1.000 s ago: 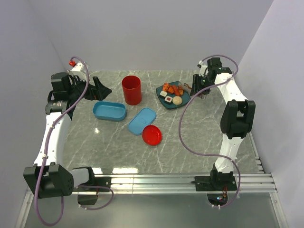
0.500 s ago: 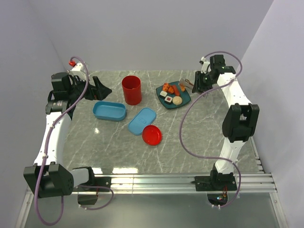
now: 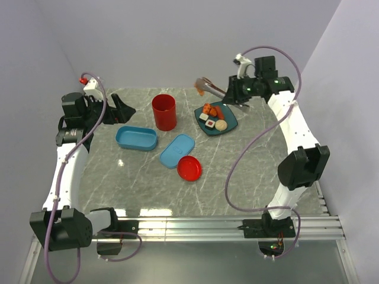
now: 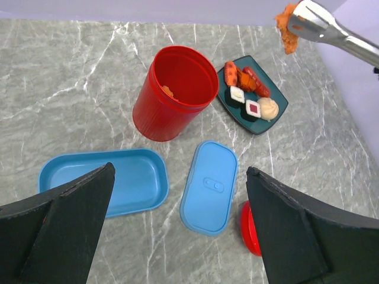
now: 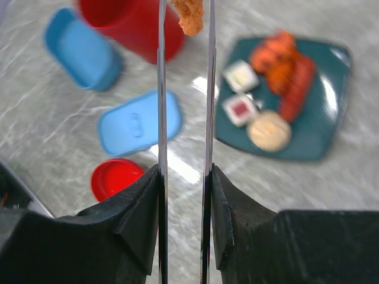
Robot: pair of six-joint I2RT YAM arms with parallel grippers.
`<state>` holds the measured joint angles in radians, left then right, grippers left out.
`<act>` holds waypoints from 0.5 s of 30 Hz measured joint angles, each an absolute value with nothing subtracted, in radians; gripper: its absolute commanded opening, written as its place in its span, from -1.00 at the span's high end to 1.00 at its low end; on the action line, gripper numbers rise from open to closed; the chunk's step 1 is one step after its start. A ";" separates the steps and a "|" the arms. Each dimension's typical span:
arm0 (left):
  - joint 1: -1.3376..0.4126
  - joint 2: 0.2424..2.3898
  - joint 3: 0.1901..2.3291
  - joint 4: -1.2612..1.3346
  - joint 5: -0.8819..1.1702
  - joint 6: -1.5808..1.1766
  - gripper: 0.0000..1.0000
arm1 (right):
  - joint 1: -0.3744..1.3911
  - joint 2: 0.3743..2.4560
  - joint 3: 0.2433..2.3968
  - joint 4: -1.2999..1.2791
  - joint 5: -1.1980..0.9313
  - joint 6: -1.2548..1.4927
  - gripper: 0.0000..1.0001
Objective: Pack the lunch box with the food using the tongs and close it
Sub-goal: Place the food into the lunch box
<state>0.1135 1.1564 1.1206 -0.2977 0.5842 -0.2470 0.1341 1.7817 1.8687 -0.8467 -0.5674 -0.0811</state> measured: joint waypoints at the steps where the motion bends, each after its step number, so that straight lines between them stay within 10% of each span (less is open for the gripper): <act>1: 0.113 1.161 1.124 -0.302 0.585 -0.245 -0.99 | 0.166 1.771 1.879 -0.840 -0.574 -0.090 0.30; 15: 0.128 1.173 1.128 -0.297 0.591 -0.226 -0.99 | 0.388 1.889 2.033 -0.807 -0.552 -0.104 0.29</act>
